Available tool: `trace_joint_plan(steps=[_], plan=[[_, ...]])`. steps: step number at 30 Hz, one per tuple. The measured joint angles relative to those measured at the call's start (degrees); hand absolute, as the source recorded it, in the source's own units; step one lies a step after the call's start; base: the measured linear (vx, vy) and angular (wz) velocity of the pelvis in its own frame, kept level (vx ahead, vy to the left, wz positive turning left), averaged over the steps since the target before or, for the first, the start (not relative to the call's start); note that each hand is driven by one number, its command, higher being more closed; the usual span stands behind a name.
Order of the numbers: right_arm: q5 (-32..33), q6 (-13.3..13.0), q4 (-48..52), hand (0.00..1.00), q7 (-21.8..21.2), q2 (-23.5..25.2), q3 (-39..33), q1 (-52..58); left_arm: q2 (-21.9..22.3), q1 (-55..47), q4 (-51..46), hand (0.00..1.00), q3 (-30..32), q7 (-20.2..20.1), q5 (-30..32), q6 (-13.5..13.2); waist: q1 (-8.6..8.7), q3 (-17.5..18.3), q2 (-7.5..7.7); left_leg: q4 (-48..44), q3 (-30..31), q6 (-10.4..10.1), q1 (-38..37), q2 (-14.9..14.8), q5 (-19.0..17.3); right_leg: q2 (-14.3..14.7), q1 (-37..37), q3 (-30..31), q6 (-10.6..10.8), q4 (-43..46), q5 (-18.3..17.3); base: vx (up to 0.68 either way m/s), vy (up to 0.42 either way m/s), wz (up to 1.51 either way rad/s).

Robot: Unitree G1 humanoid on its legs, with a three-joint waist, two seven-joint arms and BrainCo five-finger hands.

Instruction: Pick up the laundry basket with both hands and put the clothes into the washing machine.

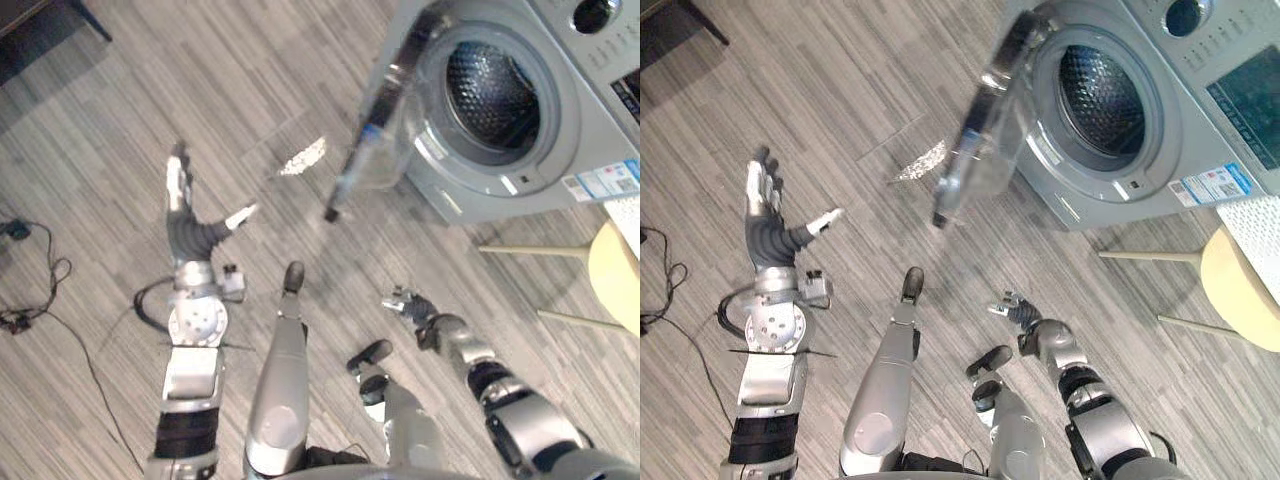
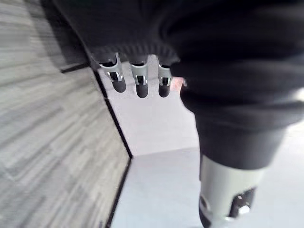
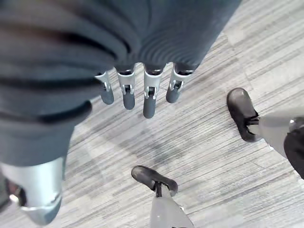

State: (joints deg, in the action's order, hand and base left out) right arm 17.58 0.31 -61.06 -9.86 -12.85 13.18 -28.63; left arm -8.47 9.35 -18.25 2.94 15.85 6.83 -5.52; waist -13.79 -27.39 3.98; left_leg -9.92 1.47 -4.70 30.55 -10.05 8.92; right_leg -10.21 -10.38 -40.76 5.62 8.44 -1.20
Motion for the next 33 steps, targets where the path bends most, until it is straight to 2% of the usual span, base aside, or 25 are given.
trace_joint_plan(steps=[5,9,12,15,17,19,21,23,24,28,30,32,33], plan=[[-1.4,-0.4,-0.6,0.00,1.7,0.1,-3.4,-0.6,-6.3,8.5,0.8,0.00,-9.1,-2.9,0.5,-0.4,1.10,0.0,0.01,0.9,-1.8,-0.4,-0.7,-1.0,-0.1,0.4,-1.0,1.7,-0.4,-0.5,0.3,-0.09,0.001,-0.22],[-2.4,-0.2,-0.7,0.00,1.8,0.6,-3.4,-1.4,-11.1,16.0,11.2,0.00,-14.3,-6.7,-2.4,-1.4,3.17,-0.1,0.19,1.1,-2.3,-0.2,-0.5,-1.1,0.1,0.7,-1.8,2.8,-0.5,-1.1,1.3,-0.02,-0.012,-0.14],[-2.6,0.1,-0.8,0.00,1.8,1.0,-3.3,-2.4,-11.9,19.7,21.3,0.00,-17.0,-10.8,-10.4,-1.1,4.45,-0.2,0.81,0.9,-3.2,-0.2,0.4,-1.2,0.2,1.2,-2.7,3.4,-0.5,-2.4,2.3,0.01,-0.017,-0.15],[-4.4,0.3,-0.7,0.00,1.4,1.2,-3.0,-5.1,-13.5,27.4,35.7,0.00,-19.3,-16.5,-23.6,0.9,6.19,-0.7,2.59,-0.2,-3.5,-0.1,2.5,-1.8,0.2,1.8,-4.6,4.3,-0.9,-2.8,3.0,0.00,-0.008,-0.16],[-4.8,0.1,-0.1,0.00,1.1,1.2,-2.6,-6.0,-16.1,32.0,41.5,0.00,-19.4,-18.3,-28.7,1.8,7.04,-1.1,4.19,-0.6,-3.6,-0.1,3.9,-2.5,0.1,2.2,-6.0,4.7,-1.2,-2.9,3.2,-0.02,-0.010,-0.15],[-4.8,0.3,1.6,0.00,1.1,1.1,-2.6,-5.6,-18.5,35.6,44.2,0.00,-19.3,-19.2,-29.8,2.4,7.40,-1.3,5.11,-1.4,-3.8,-0.1,5.5,-3.2,0.1,2.5,-7.4,4.8,-1.5,-2.9,3.4,-0.03,-0.011,-0.18],[-5.0,0.5,3.4,0.00,1.1,1.2,-2.6,-4.6,-21.3,38.9,46.2,0.00,-19.2,-19.6,-29.5,2.5,8.14,-1.3,5.29,-2.8,-4.0,0.0,7.8,-4.4,-0.3,3.2,-9.1,4.8,-2.1,-3.0,3.9,-0.03,-0.022,-0.20],[-5.2,0.7,6.9,0.00,1.1,1.4,-2.6,-3.0,-24.5,42.1,48.2,0.00,-18.8,-19.4,-28.6,2.6,8.07,-1.5,5.59,-5.1,-4.7,-0.1,10.2,-5.7,-1.3,4.0,-10.9,5.5,-2.3,-3.1,4.3,-0.05,-0.007,-0.39],[-5.5,0.9,9.7,0.00,1.1,1.8,-2.9,-1.7,-27.5,44.7,48.9,0.00,-18.5,-19.3,-27.9,2.8,8.04,-1.5,5.91,-7.3,-5.1,-0.2,12.3,-7.0,-2.4,4.9,-12.2,6.1,-2.5,-3.7,4.8,-0.06,-0.005,-0.47],[-5.8,0.7,13.9,0.00,1.5,4.6,-5.3,1.4,-32.9,51.8,52.6,0.00,-17.2,-18.1,-24.3,2.8,8.11,-1.6,6.93,-12.0,-5.7,-0.3,16.9,-9.7,-4.4,6.0,-15.0,5.1,-2.0,-4.7,5.7,-0.01,0.002,-0.47],[-5.8,0.7,15.0,0.00,1.9,6.3,-6.9,2.8,-33.5,51.9,52.9,0.00,-14.3,-17.9,-24.1,2.8,8.24,-1.6,6.92,-14.3,-5.5,-0.3,18.0,-10.7,-5.6,6.6,-15.1,5.1,-2.2,-4.6,6.1,0.06,0.009,-0.35],[-5.8,0.5,15.9,0.00,2.4,8.3,-9.8,5.0,-33.4,49.9,53.2,0.00,-9.3,-16.6,-24.2,2.5,7.69,-1.6,6.91,-18.7,-5.6,-0.3,18.7,-12.9,-8.4,7.5,-15.1,6.4,-2.3,-3.6,6.3,0.09,0.050,-0.56],[-5.8,0.4,17.5,0.00,2.9,8.8,-11.9,6.6,-32.8,46.1,52.5,0.00,-4.8,-15.6,-24.4,2.4,7.19,-1.6,6.79,-21.5,-6.6,-0.2,18.3,-14.3,-10.2,7.5,-15.1,7.3,-2.2,-2.4,6.1,0.07,0.075,-0.55]])
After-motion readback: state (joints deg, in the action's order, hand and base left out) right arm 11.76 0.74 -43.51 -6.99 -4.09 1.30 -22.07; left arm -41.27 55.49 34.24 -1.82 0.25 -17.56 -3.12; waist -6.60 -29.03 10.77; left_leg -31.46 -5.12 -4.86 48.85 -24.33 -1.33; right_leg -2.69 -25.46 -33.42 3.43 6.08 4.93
